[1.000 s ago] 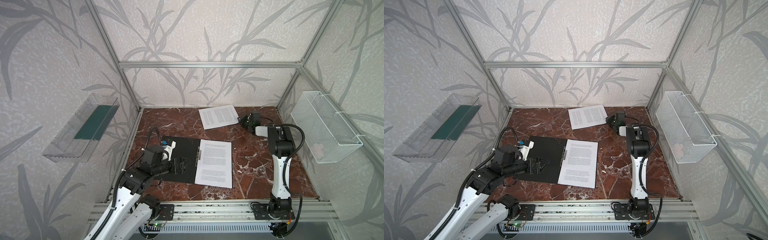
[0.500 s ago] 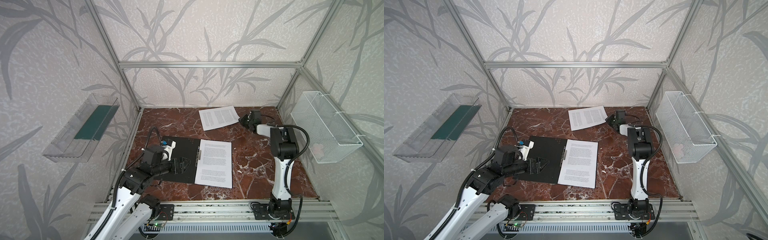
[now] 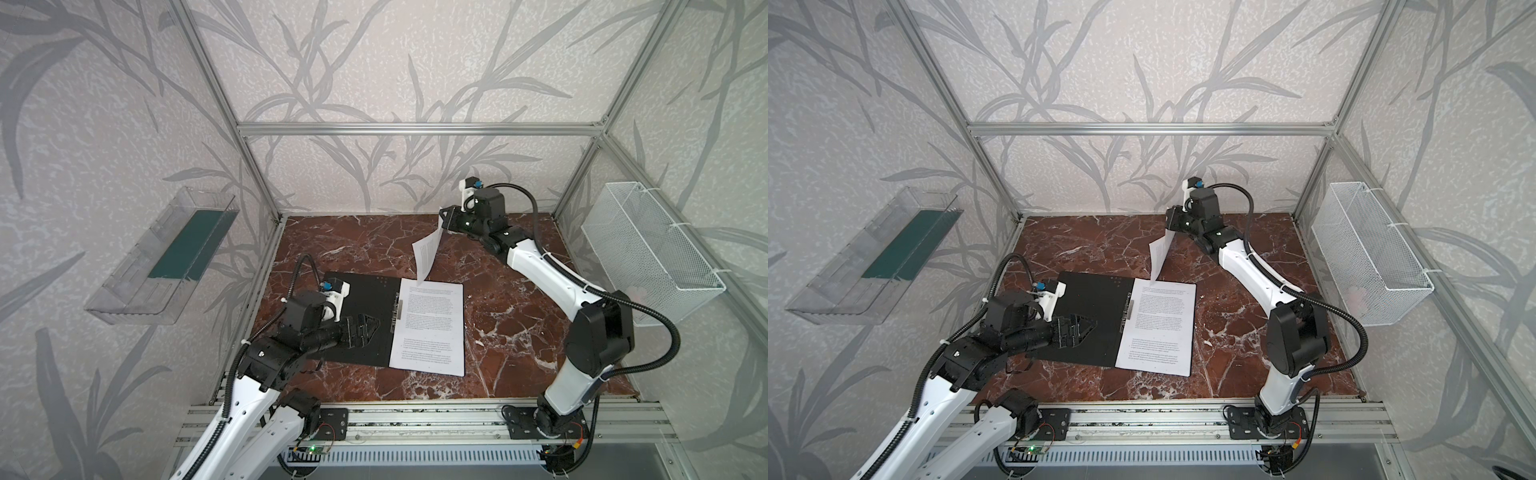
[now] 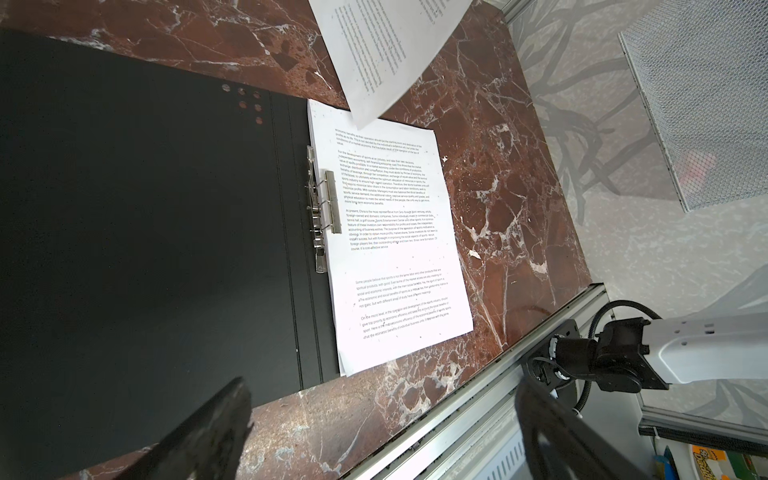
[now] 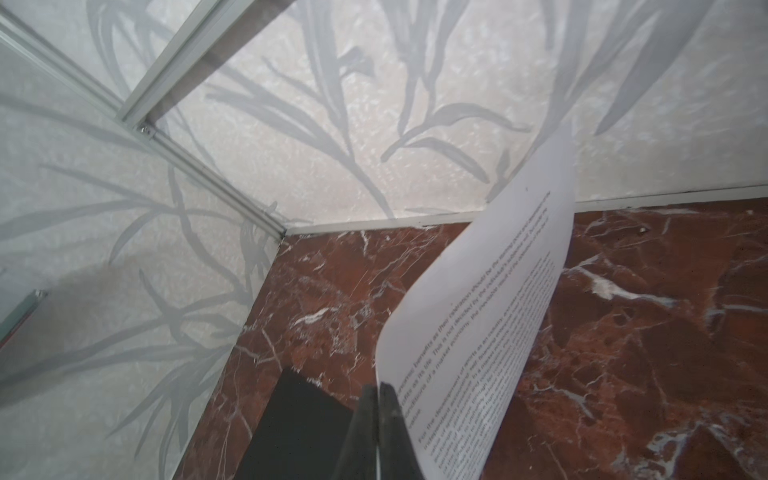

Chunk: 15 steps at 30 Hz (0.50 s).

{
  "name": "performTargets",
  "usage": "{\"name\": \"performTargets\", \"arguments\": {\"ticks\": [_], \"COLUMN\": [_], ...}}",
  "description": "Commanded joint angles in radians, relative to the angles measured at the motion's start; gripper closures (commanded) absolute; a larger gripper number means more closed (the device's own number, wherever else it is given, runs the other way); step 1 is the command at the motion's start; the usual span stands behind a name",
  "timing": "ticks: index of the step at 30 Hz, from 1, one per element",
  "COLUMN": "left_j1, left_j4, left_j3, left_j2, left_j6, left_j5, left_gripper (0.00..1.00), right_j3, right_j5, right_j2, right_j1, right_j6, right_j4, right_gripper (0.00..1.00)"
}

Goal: Put the files into the folder
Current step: 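Pinch the loose sheet with the right gripper and drag it onto the folder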

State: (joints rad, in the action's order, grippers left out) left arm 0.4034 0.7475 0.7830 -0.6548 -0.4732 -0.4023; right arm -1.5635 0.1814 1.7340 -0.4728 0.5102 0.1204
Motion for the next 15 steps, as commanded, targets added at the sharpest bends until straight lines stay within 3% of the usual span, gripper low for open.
{"name": "performTargets", "arguments": {"ticks": [1,8,15], "left_j1": [-0.006,-0.009,-0.02], "left_j4": [-0.005,0.001,0.017], "left_j3": [-0.01,-0.009,-0.003], "left_j2": [0.018,0.043,0.072], "left_j6": [-0.002,-0.01,-0.016], "left_j5": [0.027,0.071,0.128], "left_gripper": [0.01,0.01,0.01], "right_j3": [-0.058,-0.137,-0.108], "right_j5": [-0.002,0.059,0.168], "right_j2": [-0.068,-0.128,-0.197], "right_j1": [-0.08,-0.246,-0.321], "right_j6": [-0.055,-0.051,0.03], "right_j4": [0.136,0.192,0.166], "right_gripper": [1.0,1.0,1.0]}}
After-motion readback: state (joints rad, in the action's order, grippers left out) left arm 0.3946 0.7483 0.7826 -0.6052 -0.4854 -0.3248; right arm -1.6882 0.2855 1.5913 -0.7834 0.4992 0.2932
